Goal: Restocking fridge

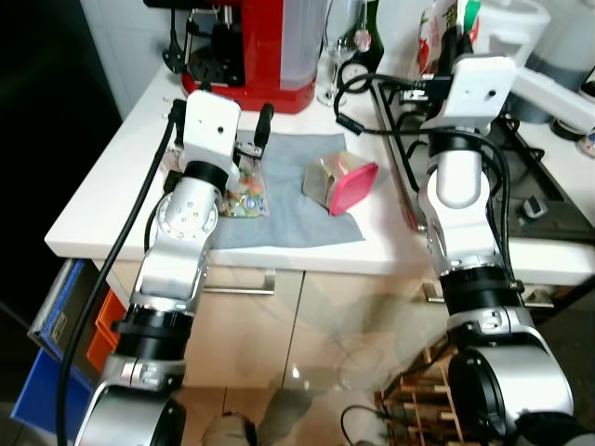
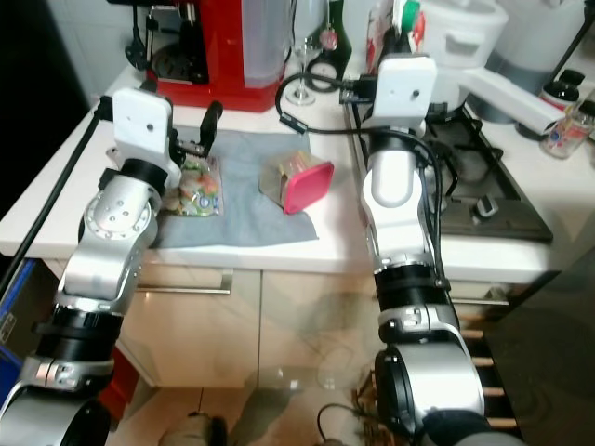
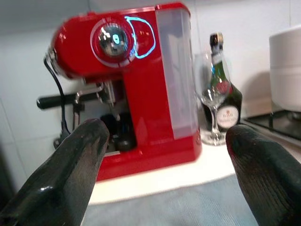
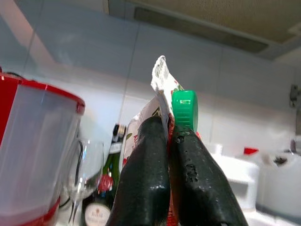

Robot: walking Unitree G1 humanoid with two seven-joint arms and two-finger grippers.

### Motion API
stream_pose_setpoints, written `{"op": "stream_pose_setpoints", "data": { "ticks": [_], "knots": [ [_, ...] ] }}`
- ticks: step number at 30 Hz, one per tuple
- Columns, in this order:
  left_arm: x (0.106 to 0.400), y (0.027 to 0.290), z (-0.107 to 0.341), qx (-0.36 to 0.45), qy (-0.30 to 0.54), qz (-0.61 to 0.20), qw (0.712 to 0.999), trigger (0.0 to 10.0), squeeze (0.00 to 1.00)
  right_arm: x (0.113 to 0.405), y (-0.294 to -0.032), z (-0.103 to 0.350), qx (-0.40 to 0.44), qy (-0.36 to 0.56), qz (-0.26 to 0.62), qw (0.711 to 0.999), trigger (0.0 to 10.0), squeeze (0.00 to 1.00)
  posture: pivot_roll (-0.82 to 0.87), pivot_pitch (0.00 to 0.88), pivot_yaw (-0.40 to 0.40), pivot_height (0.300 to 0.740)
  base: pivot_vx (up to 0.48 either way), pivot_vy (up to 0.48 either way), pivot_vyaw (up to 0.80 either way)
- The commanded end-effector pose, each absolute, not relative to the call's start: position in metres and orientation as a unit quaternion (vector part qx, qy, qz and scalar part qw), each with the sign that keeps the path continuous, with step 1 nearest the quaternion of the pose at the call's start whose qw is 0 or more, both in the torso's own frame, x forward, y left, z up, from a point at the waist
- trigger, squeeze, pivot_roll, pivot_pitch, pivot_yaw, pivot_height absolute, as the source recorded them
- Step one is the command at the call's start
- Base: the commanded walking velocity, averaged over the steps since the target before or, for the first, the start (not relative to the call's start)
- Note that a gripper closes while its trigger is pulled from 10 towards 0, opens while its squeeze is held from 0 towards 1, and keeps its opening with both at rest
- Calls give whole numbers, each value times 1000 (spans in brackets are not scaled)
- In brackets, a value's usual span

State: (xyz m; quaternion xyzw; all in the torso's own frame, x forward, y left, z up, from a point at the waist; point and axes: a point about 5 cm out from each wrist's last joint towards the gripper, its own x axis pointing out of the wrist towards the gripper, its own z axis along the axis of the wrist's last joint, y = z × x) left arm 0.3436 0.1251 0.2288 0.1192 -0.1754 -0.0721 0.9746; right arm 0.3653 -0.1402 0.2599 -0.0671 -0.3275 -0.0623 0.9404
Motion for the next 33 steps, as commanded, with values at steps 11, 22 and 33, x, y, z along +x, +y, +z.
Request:
{"op": "stream_pose_setpoints", "data": {
  "ticks": [11, 22, 33],
  "knots": [
    [347, 125, 229, 112, -186, -58, 974, 10000, 0, 366, -135, 228, -63, -256, -38, 964, 0, 0, 80, 0, -39, 740, -286, 0, 0],
    [347, 122, 226, 118, -184, -58, 974, 10000, 0, 366, -137, 218, -65, -233, -32, 970, 0, 0, 83, 0, -43, 740, -269, 0, 0],
    [343, 109, 213, 108, -167, -75, 977, 10000, 0, 367, -137, 204, -63, -199, -10, 978, 0, 0, 77, 0, -56, 740, -190, 0, 0]
  ]
}}
